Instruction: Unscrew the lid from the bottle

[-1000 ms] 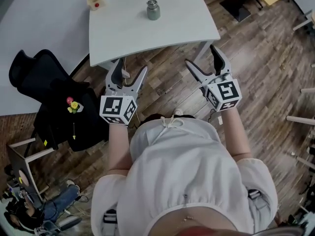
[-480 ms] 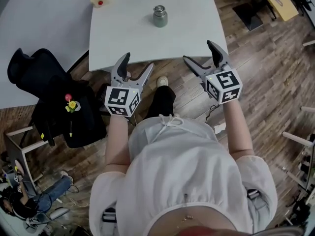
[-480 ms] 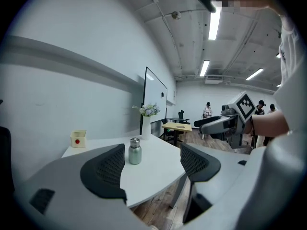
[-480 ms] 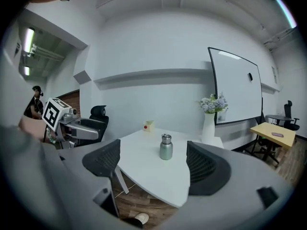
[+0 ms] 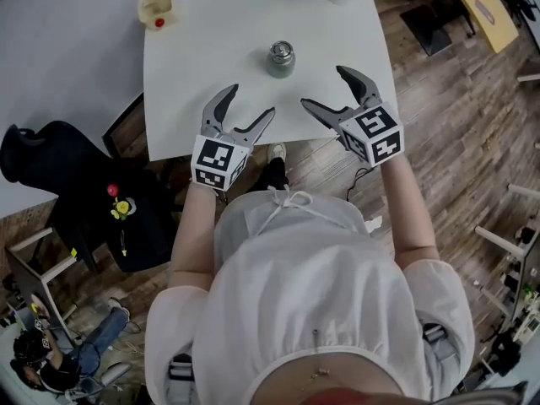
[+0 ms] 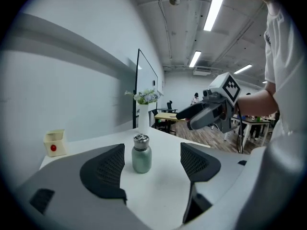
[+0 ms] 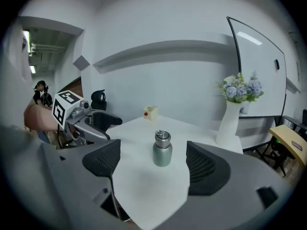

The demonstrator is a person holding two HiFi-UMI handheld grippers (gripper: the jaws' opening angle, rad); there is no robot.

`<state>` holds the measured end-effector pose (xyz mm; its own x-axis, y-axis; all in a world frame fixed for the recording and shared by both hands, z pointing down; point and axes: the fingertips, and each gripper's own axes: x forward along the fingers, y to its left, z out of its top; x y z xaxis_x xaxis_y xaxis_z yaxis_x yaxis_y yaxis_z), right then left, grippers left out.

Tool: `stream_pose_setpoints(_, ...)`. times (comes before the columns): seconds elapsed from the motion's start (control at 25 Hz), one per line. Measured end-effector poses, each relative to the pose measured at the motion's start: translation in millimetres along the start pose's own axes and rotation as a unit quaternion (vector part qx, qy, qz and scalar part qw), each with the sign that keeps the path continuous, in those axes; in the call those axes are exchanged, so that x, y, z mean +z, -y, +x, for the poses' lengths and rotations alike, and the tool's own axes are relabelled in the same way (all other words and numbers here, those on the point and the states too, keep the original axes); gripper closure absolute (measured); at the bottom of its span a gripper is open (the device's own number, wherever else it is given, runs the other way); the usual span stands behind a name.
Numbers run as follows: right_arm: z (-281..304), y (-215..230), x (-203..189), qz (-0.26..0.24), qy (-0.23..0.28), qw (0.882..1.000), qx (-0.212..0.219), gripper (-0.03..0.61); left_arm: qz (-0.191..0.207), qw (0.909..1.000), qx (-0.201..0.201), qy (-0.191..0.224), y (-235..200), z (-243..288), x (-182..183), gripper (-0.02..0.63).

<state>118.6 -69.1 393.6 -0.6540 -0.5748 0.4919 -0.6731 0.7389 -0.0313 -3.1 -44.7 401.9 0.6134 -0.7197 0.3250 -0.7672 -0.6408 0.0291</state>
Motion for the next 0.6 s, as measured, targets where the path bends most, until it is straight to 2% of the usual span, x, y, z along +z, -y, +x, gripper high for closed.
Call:
stream_pose_setpoints(0.2,58,15,0,-0.013,-0.063,0.997,0.045,0.158,0.03,0.9978,-0.051,-0.03,-27,49,-21,0.252)
stream_pose_setpoints(0.32,84,22,2,-0.018,-0.089,0.994,0.06,0.187,0.027,0.9954,-0.089,-0.023,-37,73,-26,0.252)
stream_pose_setpoints(0.6,123,32,-1,-0.018,-0.134,0.987,0.086,0.189,0.026,0.9836,-0.174,-0.037,-43,123,-49,0.252)
